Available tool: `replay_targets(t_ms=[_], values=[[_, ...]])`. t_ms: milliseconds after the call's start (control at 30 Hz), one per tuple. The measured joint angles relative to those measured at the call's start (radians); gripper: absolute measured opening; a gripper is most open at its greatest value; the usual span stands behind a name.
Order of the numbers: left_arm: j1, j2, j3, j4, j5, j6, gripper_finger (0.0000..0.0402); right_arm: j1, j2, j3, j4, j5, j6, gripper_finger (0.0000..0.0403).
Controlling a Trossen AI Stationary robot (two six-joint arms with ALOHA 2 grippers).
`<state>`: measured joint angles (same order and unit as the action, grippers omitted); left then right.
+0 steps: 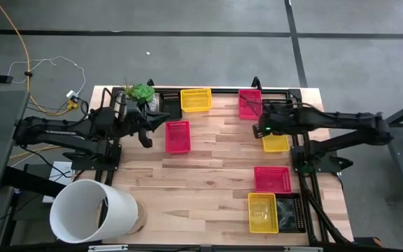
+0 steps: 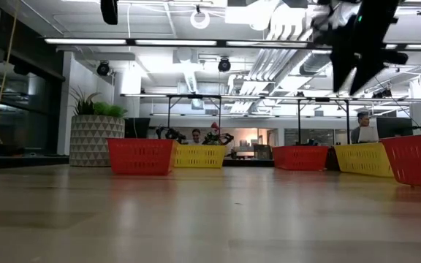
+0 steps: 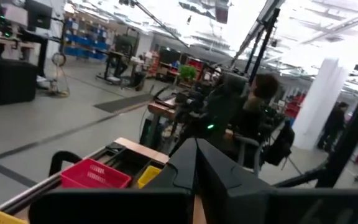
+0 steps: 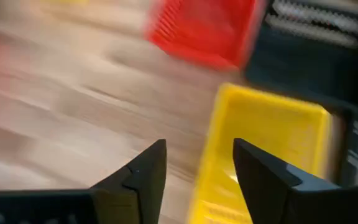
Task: Stack baskets by color
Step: Stack the top right yellow bin on the left yellow bin
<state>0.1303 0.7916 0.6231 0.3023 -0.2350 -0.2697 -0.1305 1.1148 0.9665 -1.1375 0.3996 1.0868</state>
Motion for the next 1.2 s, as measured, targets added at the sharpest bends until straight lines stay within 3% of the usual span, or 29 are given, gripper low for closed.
replay_targets(t_ms=[300,500,833,967,1200], values=[[0.0,0.002,0.0,0.0,0.021,0.0,0.0001,-0.07,0.285,0.0,0.045,-0.017,-0.054,0.0182],[0.0,0.002,0.0,0.0,0.021,-0.007,0.0001,-0.095,0.442,0.0,0.039,-0.017,-0.004,0.0181],[0.0,0.002,0.0,0.0,0.018,-0.007,0.0001,-0.094,0.551,-0.001,0.067,-0.02,0.014,0.0178],[0.0,0.002,0.0,-0.002,0.012,-0.007,0.0001,-0.095,0.553,-0.001,0.066,-0.007,0.014,0.0139],[0.0,0.002,0.0,-0.029,0.01,-0.007,0.0001,-0.093,0.552,-0.001,0.066,-0.037,0.005,0.0011]])
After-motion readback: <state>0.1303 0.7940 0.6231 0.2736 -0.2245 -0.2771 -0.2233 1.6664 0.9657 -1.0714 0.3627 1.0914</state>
